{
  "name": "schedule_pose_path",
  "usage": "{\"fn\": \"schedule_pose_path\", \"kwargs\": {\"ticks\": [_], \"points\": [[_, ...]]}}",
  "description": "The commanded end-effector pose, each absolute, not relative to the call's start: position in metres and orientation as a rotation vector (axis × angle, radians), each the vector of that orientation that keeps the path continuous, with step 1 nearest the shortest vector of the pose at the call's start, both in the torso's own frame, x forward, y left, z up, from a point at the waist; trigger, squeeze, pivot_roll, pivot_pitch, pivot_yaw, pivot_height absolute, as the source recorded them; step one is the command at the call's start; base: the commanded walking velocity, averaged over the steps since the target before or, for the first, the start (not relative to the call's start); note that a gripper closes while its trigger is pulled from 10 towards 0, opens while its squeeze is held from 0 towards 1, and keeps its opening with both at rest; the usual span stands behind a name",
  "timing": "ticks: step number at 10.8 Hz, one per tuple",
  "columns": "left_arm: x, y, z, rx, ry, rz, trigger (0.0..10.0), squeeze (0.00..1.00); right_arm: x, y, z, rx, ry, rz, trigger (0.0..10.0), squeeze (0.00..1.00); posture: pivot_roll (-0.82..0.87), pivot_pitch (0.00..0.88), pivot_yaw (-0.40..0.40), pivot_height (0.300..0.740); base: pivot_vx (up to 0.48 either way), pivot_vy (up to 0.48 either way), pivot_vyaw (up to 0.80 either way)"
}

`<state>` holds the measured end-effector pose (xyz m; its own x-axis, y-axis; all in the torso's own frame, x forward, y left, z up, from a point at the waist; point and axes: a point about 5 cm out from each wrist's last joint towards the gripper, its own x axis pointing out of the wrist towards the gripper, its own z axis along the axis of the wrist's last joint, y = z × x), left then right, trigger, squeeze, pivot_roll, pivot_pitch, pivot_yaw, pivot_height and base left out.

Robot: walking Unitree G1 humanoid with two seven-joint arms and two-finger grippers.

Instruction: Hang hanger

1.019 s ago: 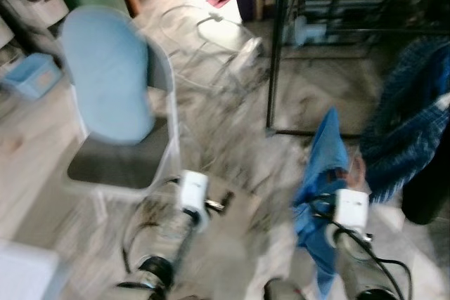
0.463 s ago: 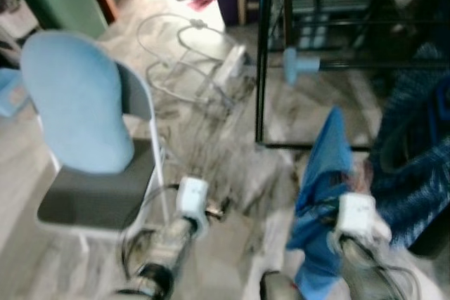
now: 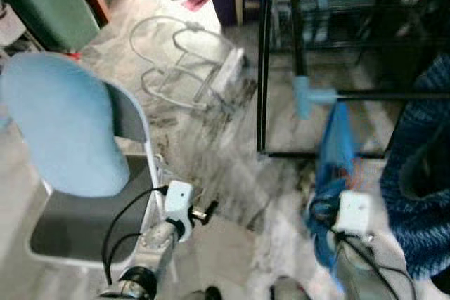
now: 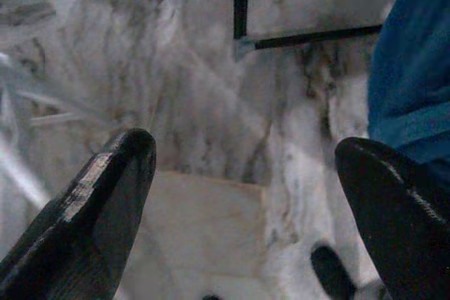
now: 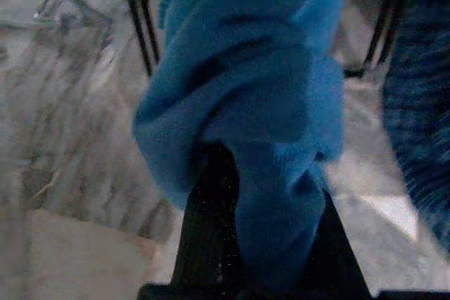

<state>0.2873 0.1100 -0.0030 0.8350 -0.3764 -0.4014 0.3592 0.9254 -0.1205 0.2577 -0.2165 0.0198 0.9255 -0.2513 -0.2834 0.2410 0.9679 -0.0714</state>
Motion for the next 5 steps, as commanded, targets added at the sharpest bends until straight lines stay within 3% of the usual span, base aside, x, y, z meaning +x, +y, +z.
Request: {"fn": "schedule_pose_path", "kwargs": {"ticks": [1, 5], "points": [[0.276, 0.117, -0.015, -0.043, 0.481, -0.377, 10.0, 0.00, 0.254, -0.216, 0.020, -0.041, 0.284, -0.255, 10.0, 0.00, -0.21, 0.197, 0.111, 0.740, 0.000, 0.000, 0.00], [0.270, 0.118, -0.020, -0.041, 0.506, -0.364, 10.0, 0.00, 0.276, -0.235, 0.057, -0.066, 0.165, -0.238, 10.0, 0.00, -0.21, 0.196, 0.099, 0.740, 0.000, 0.000, 0.00]]}}
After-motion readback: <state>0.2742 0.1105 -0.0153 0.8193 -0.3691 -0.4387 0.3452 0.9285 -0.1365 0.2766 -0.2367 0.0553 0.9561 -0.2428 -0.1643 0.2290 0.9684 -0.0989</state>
